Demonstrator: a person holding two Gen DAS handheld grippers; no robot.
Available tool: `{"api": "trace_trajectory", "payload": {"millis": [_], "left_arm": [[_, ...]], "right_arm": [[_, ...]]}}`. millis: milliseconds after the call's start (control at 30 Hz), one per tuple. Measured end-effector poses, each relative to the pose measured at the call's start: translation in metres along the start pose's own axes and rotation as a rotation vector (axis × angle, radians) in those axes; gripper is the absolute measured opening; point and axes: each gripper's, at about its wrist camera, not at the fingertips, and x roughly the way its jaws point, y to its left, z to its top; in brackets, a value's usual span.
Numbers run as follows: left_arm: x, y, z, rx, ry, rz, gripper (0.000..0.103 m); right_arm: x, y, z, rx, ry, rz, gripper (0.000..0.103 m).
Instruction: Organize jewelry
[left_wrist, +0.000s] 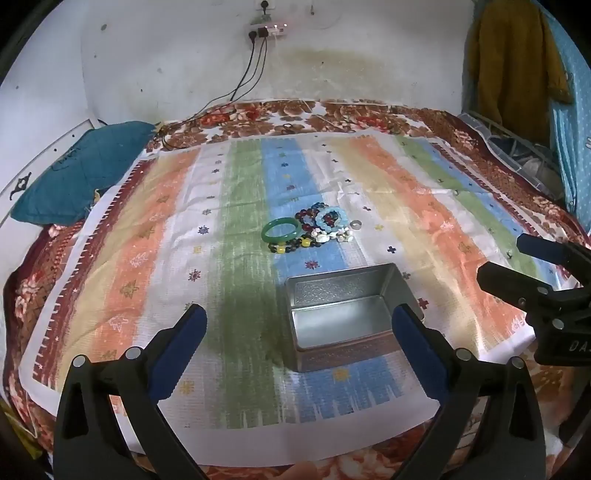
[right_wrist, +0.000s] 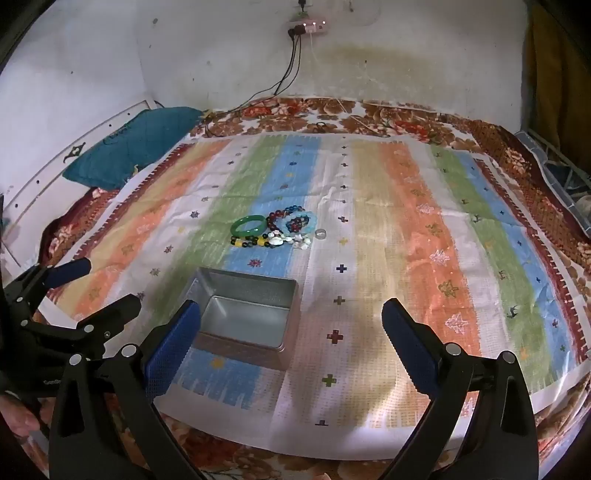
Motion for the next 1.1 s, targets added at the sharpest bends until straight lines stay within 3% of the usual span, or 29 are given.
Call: {"api": "trace_trajectory", "payload": {"millis": [1100], "left_arm": [[0.0042,0.0024,-0.0041,-0.015,0.005,-0.016,0.098]], "right_arm": [[0.0002,-0.0036,-0.0016,0.012,0.008,0.01,0.099]]}}
